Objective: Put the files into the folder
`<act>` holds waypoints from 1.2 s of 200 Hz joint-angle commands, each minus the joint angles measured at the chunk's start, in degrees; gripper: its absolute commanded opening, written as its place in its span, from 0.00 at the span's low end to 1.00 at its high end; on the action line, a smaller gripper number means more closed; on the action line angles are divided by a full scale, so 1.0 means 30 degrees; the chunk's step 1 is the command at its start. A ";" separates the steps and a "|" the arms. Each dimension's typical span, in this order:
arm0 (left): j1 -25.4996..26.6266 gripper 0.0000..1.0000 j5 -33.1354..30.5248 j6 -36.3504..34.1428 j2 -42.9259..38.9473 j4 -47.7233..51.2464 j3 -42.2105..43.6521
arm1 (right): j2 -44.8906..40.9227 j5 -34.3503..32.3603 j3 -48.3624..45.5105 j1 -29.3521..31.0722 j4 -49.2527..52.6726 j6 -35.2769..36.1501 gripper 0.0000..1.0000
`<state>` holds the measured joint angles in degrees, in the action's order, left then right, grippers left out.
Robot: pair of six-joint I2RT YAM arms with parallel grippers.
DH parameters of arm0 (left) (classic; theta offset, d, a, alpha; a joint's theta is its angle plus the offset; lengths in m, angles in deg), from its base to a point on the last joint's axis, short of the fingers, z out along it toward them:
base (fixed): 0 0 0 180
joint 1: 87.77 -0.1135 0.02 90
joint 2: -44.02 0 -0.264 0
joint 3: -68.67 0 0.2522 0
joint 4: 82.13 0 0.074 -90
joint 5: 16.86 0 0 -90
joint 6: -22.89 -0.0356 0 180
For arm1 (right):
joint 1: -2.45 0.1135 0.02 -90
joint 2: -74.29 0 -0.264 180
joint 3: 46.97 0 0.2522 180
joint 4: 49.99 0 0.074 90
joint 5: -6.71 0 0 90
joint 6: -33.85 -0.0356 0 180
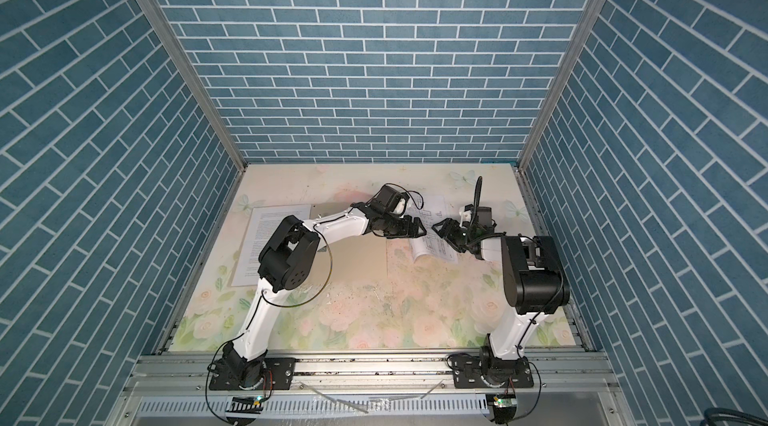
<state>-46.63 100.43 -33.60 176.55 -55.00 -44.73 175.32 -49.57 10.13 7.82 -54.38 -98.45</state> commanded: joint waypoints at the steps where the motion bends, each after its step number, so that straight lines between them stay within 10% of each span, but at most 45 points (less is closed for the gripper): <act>1: 0.0259 0.84 -0.0212 0.0340 0.1217 0.2547 0.0940 | 0.0350 -0.0299 -0.0776 0.0203 0.1824 -0.0957 0.68; 240: 0.0052 0.56 0.0162 0.0839 0.1028 0.1932 0.1220 | -0.5176 -0.2522 -0.2415 0.0188 0.5133 -0.2772 0.69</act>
<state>-46.67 101.50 -31.50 176.68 -54.87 -43.51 164.09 -53.81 6.04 8.08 -41.66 -102.08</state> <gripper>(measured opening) 0.559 0.695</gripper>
